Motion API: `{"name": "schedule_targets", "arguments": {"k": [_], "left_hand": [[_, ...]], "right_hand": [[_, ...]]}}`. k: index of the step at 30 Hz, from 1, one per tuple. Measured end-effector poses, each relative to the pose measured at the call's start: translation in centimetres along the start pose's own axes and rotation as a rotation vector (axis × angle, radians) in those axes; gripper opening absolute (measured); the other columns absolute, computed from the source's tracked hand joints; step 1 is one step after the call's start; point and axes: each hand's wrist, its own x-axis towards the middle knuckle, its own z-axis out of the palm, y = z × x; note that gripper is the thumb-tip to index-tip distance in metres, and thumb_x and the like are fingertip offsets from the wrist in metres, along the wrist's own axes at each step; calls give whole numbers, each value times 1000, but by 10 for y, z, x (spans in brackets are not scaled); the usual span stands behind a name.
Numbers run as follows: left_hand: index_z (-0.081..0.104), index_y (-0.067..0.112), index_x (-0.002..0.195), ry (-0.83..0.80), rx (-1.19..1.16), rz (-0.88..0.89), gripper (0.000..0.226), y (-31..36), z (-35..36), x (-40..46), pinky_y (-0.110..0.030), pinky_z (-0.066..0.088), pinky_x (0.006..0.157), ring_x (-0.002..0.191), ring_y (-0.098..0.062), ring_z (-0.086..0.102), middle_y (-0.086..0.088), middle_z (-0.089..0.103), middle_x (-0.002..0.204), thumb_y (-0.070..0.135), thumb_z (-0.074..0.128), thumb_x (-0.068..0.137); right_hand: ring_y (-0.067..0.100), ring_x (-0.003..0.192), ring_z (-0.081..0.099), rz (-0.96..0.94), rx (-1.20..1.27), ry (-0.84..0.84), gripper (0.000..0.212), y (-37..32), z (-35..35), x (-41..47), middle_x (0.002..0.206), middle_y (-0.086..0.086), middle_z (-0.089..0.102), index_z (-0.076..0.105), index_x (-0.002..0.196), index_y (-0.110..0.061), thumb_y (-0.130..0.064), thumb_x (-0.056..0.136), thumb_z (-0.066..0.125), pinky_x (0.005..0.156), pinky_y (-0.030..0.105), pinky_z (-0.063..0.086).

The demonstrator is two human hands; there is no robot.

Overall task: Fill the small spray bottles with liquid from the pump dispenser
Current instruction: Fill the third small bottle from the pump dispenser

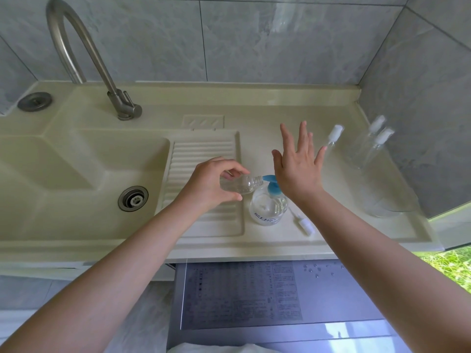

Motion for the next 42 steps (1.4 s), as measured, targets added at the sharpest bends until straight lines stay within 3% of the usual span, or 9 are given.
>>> {"name": "schedule_targets", "arguments": {"k": [4, 10, 18, 28, 33, 39, 42], "left_hand": [[73, 29, 107, 3, -3, -10, 54, -1, 1, 1, 3, 35, 72, 93, -4, 62, 9, 65, 103, 10, 91, 60], [73, 28, 107, -1, -3, -10, 54, -1, 0, 2, 4, 34, 72, 93, -4, 62, 9, 65, 103, 9, 91, 60], [73, 27, 106, -1, -8, 7, 53, 2, 1, 3, 3, 35, 72, 92, -4, 62, 13, 63, 100, 7, 90, 60], [73, 27, 107, 0, 5, 5, 53, 2, -1, 3, 3, 35, 73, 93, -4, 62, 11, 64, 102, 9, 91, 60], [73, 26, 107, 7, 15, 15, 53, 2, 0, 3, 3, 35, 73, 93, -6, 62, 10, 64, 100, 8, 91, 60], [73, 28, 107, -1, 12, 9, 53, 2, 1, 3, 2, 36, 73, 93, -4, 62, 10, 64, 102, 10, 91, 60], [73, 27, 107, -1, 14, 9, 54, 1, 1, 3, 2, 35, 73, 93, -6, 62, 10, 64, 101, 10, 91, 60]], "right_hand": [[38, 153, -1, -23, -59, 13, 58, 1, 6, 0, 167, 14, -7, 7, 160, -32, -32, 107, 31, 120, 61, -1], [36, 154, -3, 42, 64, 2, 59, 3, 4, -1, 167, 14, -8, 4, 160, -31, -34, 107, 30, 120, 61, -2], [38, 154, -2, -5, -32, 31, 60, 0, 5, 1, 167, 14, -6, 5, 160, -30, -33, 107, 32, 120, 60, -2], [35, 154, -2, 30, -17, 1, 67, 0, 6, 3, 168, 12, -5, 6, 160, -32, -43, 102, 40, 121, 59, -1], [34, 154, -4, 31, 2, 42, 77, 2, 2, 7, 167, 12, -8, -1, 160, -32, -57, 100, 41, 120, 58, -4], [35, 154, -4, 50, 13, -3, 66, -1, 6, 2, 168, 12, -7, 4, 160, -33, -42, 103, 38, 121, 60, -2], [34, 154, -3, 49, -6, 5, 67, 0, 9, 2, 168, 11, -7, 2, 160, -33, -45, 104, 36, 121, 59, -2]]}}
